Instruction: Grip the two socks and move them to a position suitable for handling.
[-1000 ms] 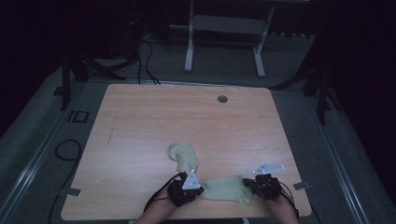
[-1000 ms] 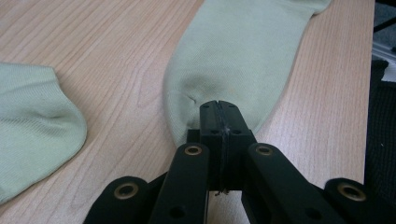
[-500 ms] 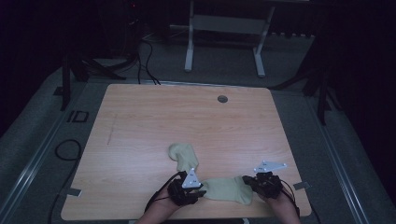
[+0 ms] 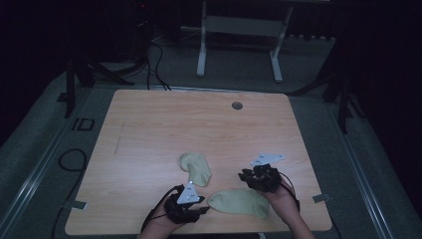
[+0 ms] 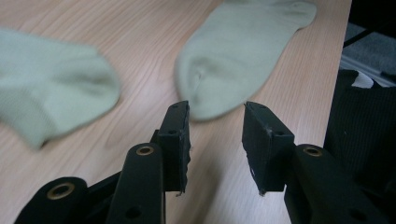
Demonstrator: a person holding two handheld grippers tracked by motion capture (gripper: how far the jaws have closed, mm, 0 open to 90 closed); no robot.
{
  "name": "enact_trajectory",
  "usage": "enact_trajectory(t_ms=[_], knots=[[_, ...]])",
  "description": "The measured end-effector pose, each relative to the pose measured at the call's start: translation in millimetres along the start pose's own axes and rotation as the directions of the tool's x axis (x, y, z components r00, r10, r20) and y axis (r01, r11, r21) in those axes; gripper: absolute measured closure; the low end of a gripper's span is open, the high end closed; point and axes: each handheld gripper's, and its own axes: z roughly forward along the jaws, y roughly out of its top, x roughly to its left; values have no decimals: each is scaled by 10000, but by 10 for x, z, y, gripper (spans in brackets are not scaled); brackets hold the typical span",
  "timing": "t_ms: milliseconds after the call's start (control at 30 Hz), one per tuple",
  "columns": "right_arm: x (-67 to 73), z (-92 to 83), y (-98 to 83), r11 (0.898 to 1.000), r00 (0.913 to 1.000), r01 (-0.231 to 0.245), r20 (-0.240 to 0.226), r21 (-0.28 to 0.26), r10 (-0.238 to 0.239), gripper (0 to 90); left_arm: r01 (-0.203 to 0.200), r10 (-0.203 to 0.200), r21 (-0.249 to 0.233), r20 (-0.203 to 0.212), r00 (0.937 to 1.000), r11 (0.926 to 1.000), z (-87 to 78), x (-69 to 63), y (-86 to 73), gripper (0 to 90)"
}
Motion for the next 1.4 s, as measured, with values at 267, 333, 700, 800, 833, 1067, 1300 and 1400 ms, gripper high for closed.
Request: enact_trajectory(t_ms=[267,333,700,800,833,1067,1300,1400], knots=[[214,389,311,9982,9974,505,-529,335,-487,698,629,-632,-165,-189,9978,9979,-157,125,-202,642],[275,487,397,9972,9964,626,-593,411,-601,682,741,-746,-199,-271,9968,9971,-186,149,-243,642],[538,1086,846,9916,9927,1025,-725,794,-968,534,979,-997,-386,-506,9937,9945,-279,225,-328,640],[571,1240,915,9885,9926,1118,-590,1015,-1062,486,987,-1010,-472,-489,9937,9940,-284,227,-333,638],[572,1288,933,9881,9930,1074,-608,1097,-1012,469,994,-1017,-490,-468,9937,9938,-288,229,-334,636],[549,1514,933,9837,9947,986,-447,1501,-929,468,1022,-1047,-546,-445,9935,9933,-302,232,-342,634],[551,1494,943,9810,9924,1226,-320,1502,-1191,767,1017,-1039,-526,-413,9937,9934,-295,231,-341,632],[553,1469,966,9774,9905,1376,-246,1605,-1354,786,1051,-1073,-554,-401,9934,9929,-295,232,-340,632]])
